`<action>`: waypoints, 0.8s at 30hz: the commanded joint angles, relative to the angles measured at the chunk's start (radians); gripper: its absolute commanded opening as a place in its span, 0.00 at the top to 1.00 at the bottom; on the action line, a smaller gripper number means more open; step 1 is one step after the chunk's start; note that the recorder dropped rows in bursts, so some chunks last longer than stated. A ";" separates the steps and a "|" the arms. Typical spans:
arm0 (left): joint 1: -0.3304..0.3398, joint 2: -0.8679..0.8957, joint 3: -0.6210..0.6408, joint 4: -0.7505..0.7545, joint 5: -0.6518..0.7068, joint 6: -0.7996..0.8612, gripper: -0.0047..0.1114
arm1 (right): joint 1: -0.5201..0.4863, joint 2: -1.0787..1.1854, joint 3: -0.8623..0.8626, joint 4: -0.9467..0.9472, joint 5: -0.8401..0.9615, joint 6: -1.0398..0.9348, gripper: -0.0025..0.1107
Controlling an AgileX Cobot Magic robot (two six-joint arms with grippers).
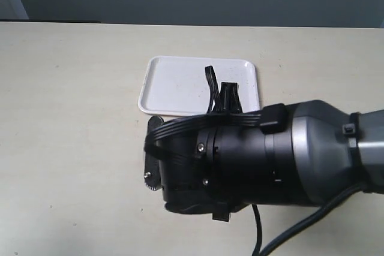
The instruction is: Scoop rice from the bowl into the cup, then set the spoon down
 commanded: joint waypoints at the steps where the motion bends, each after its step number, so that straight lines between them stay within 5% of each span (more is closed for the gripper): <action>1: 0.000 -0.004 -0.004 -0.003 -0.013 -0.002 0.96 | 0.009 -0.001 0.005 -0.021 0.004 0.012 0.98; 24: 0.000 -0.004 -0.004 -0.003 -0.013 -0.002 0.96 | 0.009 -0.001 0.005 -0.125 0.030 0.055 0.98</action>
